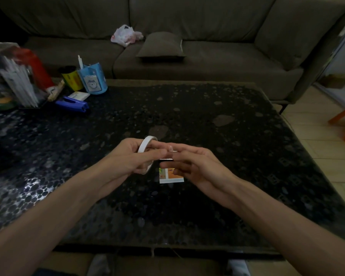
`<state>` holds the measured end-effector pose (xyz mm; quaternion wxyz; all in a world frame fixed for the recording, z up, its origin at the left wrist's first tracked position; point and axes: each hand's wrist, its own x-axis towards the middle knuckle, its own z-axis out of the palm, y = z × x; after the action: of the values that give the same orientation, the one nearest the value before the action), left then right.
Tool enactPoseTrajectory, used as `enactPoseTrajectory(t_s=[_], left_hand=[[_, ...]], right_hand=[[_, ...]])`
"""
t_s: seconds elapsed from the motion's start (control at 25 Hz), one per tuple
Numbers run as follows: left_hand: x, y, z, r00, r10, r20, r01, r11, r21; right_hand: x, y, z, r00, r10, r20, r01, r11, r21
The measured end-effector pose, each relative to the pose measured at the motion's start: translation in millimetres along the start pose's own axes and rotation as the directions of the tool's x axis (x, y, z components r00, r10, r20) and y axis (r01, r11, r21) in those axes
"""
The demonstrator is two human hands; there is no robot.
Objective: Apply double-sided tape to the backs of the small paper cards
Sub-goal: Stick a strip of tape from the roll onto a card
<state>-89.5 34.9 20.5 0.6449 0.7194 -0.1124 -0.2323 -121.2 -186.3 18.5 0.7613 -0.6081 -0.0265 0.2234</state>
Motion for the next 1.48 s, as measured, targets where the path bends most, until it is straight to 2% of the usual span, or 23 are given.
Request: enactPoseTrajectory(t_s=[0.2,0.64,0.8,1.28,1.48], left_hand=[[-2.4,-2.9,1.3,1.000,0.008,-0.020,-0.008,1.000,-0.013],[1.1,-19.8,7.8,0.993,0.071,-0.097,-0.071,0.997,0.001],[5.2,-23.3,6.8,0.993,0.058,-0.101,-0.058,0.998,0.003],[7.5,-21.9,9.1,0.992,0.045,-0.120,-0.045,0.999,0.005],[8.6,-21.8,9.1,0.991,0.039,-0.127,-0.039,0.999,0.002]], right_hand=[[1.1,-0.4,-1.6,1.000,0.010,-0.020,-0.009,0.999,0.041],[10.6,-0.3,-6.4,0.994,0.081,-0.069,-0.081,0.997,0.000],[12.9,1.0,-11.8,0.992,0.102,-0.073,-0.099,0.994,0.045],[17.0,1.0,-13.7,0.990,0.110,-0.089,-0.108,0.994,0.020],[17.1,-0.5,-13.2,0.984,0.117,-0.136,-0.111,0.993,0.045]])
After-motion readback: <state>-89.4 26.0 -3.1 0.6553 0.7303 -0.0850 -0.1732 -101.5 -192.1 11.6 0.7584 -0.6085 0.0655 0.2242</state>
